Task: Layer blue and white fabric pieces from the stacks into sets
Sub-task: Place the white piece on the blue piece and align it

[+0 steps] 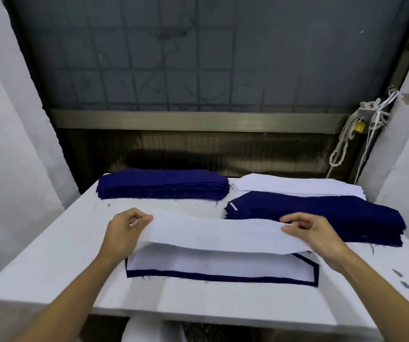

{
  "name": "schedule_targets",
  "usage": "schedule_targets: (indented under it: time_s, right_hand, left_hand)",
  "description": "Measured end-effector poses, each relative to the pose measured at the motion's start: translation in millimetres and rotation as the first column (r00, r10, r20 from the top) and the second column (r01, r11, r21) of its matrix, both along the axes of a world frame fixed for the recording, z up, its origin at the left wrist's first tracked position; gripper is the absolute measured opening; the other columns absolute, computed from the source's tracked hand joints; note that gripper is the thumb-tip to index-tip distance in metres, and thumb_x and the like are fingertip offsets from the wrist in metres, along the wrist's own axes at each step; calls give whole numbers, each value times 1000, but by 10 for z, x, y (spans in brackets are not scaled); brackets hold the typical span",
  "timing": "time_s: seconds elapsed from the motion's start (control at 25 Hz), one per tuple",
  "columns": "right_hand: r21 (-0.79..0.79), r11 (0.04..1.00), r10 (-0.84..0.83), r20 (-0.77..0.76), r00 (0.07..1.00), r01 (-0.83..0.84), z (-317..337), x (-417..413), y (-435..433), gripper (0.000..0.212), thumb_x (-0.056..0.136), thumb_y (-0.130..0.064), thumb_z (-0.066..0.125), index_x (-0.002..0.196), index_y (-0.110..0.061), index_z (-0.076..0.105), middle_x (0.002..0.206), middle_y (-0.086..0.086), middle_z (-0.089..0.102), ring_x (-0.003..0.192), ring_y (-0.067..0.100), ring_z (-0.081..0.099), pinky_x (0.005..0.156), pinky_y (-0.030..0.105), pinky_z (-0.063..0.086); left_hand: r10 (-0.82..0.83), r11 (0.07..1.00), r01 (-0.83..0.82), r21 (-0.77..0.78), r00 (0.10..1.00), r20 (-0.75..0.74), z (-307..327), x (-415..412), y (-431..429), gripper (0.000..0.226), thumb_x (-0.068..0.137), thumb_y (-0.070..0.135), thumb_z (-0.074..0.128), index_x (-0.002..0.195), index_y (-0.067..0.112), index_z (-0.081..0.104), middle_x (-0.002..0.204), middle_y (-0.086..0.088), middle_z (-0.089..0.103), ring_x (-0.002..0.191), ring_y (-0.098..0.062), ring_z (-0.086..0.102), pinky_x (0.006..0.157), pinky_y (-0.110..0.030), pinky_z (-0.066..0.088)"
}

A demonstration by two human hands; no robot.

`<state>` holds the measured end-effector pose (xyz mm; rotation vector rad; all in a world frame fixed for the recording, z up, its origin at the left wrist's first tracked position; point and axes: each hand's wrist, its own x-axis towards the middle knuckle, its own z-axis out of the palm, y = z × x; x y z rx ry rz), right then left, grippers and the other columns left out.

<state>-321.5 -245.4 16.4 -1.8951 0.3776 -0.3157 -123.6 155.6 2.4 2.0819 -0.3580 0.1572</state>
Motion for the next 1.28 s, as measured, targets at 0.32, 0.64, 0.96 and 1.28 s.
schedule_targets:
  time_s: [0.32, 0.64, 0.96, 1.28]
  right_hand:
    - [-415, 906, -119, -53, 991, 87, -526, -180, 91, 20, 89, -25, 77, 92, -44, 72, 87, -16, 67, 78, 10, 65, 75, 36, 55]
    - [-679, 714, -186, 52, 981, 171, -645, -212, 139, 21, 89, -29, 76, 105, -40, 69, 87, -21, 61, 66, 4, 60, 56, 16, 40]
    - [-773, 625, -180, -6, 984, 110, -599, -219, 189, 19, 90, -16, 71, 86, -35, 69, 86, -23, 55, 82, 6, 53, 57, 22, 47]
    - [-800, 572, -219, 66, 974, 182, -521, -141, 217, 26, 81, -5, 76, 74, -30, 71, 81, -19, 54, 75, 9, 50, 53, 21, 41]
  left_hand:
    - [58, 933, -95, 348, 992, 116, -531, -232, 125, 18, 96, 41, 67, 80, 35, 61, 76, 18, 68, 71, -2, 62, 61, -26, 48]
    - [124, 967, -142, 213, 988, 94, -579, -166, 147, 13, 93, 35, 72, 84, 33, 62, 75, 15, 66, 70, -5, 61, 59, -22, 43]
    - [107, 869, -215, 446, 961, 256, -601, -199, 113, 14, 94, 30, 62, 84, 36, 57, 80, 17, 58, 76, -7, 53, 52, -26, 44]
    - [18, 792, -173, 586, 965, 261, -460, -48, 59, 5, 83, 35, 67, 81, 36, 62, 86, 16, 47, 86, -8, 45, 51, -23, 39]
